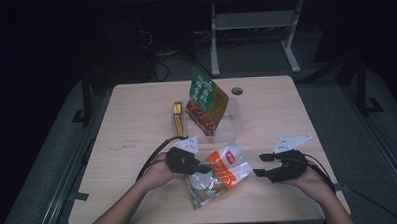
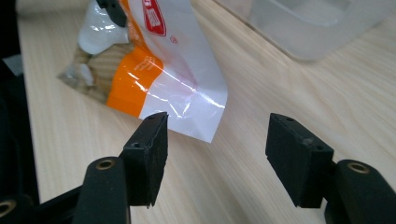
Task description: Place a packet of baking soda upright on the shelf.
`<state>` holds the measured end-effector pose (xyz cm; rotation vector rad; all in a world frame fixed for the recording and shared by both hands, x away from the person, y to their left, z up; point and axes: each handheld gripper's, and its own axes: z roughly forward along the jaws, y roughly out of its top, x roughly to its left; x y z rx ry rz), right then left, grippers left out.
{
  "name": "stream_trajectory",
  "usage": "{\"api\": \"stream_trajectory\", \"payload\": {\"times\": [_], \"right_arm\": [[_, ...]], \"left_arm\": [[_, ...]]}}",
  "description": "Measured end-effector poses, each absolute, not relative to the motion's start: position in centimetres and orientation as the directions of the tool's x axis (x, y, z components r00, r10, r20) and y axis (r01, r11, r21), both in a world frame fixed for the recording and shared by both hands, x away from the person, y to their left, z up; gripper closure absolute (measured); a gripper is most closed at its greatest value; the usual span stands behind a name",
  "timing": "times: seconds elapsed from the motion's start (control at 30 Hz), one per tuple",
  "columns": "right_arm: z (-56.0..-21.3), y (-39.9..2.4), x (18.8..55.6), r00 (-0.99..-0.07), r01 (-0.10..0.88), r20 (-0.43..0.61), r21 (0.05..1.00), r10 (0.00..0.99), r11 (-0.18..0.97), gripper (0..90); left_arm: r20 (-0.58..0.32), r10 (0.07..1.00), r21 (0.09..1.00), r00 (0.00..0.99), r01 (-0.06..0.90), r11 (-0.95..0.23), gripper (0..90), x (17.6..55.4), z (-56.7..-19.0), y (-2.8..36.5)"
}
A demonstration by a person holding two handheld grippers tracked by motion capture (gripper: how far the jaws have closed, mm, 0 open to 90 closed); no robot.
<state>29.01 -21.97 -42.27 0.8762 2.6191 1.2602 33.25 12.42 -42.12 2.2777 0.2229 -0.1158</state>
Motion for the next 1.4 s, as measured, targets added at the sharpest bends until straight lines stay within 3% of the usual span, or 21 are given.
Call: {"api": "stream_trajectory", "payload": {"times": [0.4,0.87,1.4], "right_arm": [[-40.2,-19.2,30.2,-0.897,0.374,0.196,0.813,0.395,0.446,36.2],[-37.4,-11.5,33.9,-0.974,0.224,0.172,0.844,0.148,0.488,40.2],[-37.8,-9.7,34.7,-0.984,0.18,0.165,0.847,0.074,0.5,83.5]], "left_arm": [[-0.101,0.147,0.768,0.984,0.171,-0.617,89.6,31.5,-40.2,16.1],[-0.073,0.21,0.824,0.975,0.178,-0.537,89.6,31.3,-38.2,19.5],[-0.087,0.212,0.831,0.973,0.189,-0.524,89.5,31.4,-38.3,19.6]]}}
